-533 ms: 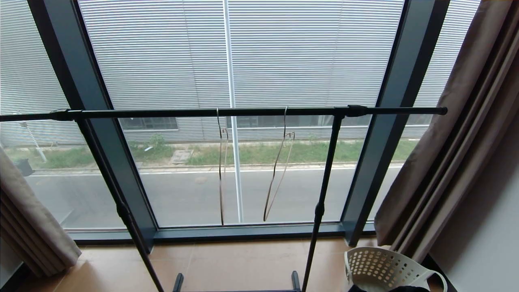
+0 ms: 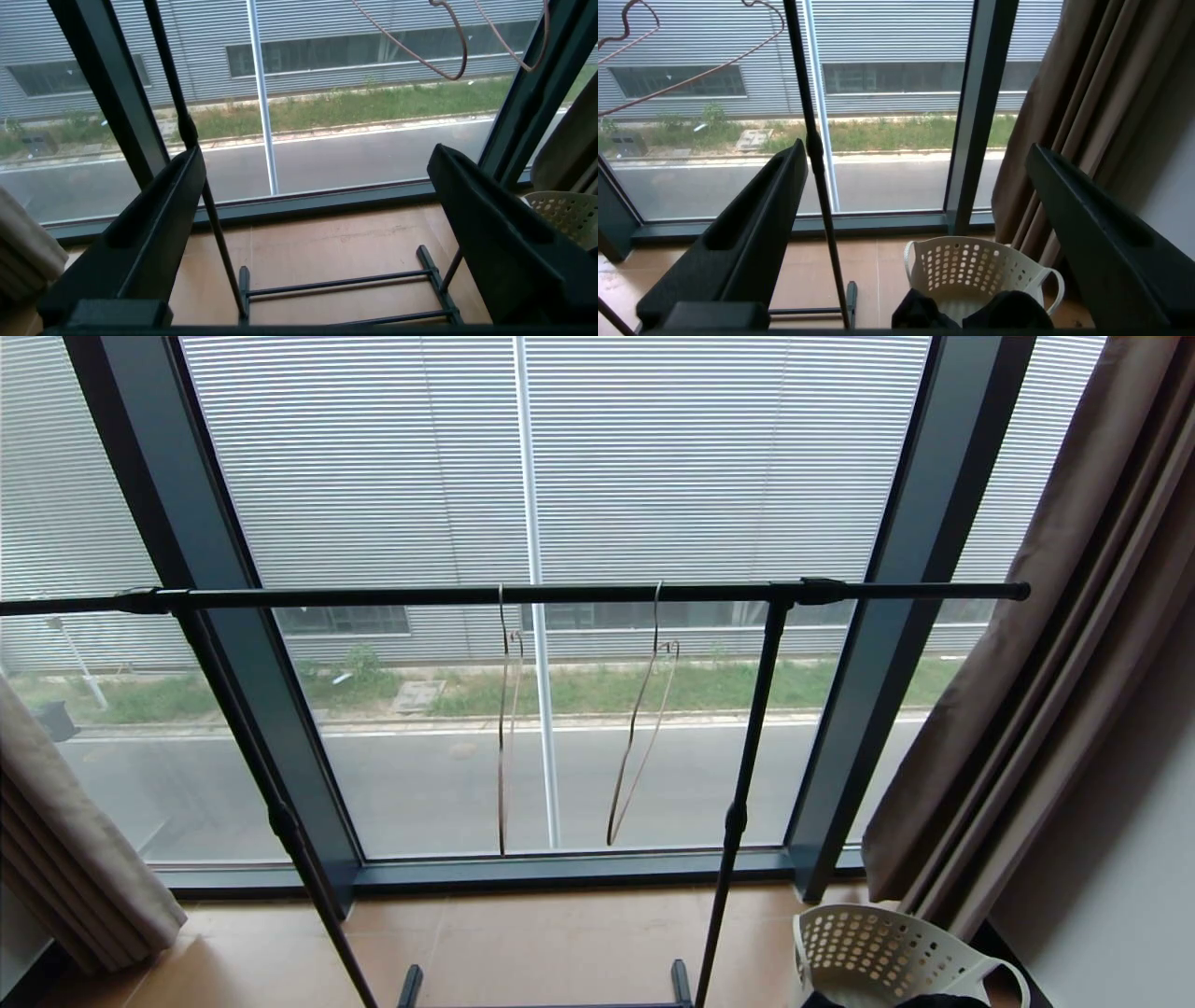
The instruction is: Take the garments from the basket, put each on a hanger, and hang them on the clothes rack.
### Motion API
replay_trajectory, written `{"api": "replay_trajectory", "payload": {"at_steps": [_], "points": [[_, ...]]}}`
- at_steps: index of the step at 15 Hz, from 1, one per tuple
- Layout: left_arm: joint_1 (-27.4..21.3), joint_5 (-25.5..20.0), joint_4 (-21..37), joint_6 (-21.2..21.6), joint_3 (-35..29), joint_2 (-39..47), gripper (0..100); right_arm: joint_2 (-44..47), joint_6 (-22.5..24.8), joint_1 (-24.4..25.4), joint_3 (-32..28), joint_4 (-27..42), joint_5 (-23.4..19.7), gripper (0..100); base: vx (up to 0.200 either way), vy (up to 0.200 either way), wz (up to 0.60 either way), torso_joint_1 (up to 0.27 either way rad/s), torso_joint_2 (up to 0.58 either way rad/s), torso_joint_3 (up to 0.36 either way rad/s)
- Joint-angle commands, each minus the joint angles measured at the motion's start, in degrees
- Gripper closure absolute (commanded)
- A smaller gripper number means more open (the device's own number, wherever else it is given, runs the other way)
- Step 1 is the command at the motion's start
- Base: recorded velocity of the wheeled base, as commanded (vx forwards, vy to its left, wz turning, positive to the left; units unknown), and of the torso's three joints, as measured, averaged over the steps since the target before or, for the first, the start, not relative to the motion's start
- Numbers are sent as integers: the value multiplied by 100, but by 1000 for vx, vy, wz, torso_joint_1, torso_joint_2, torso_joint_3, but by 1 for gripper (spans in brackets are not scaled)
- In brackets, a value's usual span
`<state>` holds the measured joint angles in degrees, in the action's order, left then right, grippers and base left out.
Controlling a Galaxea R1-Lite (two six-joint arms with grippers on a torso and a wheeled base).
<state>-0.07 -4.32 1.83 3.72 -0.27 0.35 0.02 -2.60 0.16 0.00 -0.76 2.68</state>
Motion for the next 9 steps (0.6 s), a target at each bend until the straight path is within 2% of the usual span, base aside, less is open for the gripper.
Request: {"api": "replay_trajectory", "payload": {"at_steps": [1, 9], "points": [[7, 1, 2, 6, 0, 0, 0, -2, 5, 2, 0, -12, -5, 0, 0, 0, 0, 0, 0, 0], [-1, -52, 2, 24, 0, 0, 0, -2, 128, 2, 0, 14, -31, 0, 0, 0, 0, 0, 0, 0]]}}
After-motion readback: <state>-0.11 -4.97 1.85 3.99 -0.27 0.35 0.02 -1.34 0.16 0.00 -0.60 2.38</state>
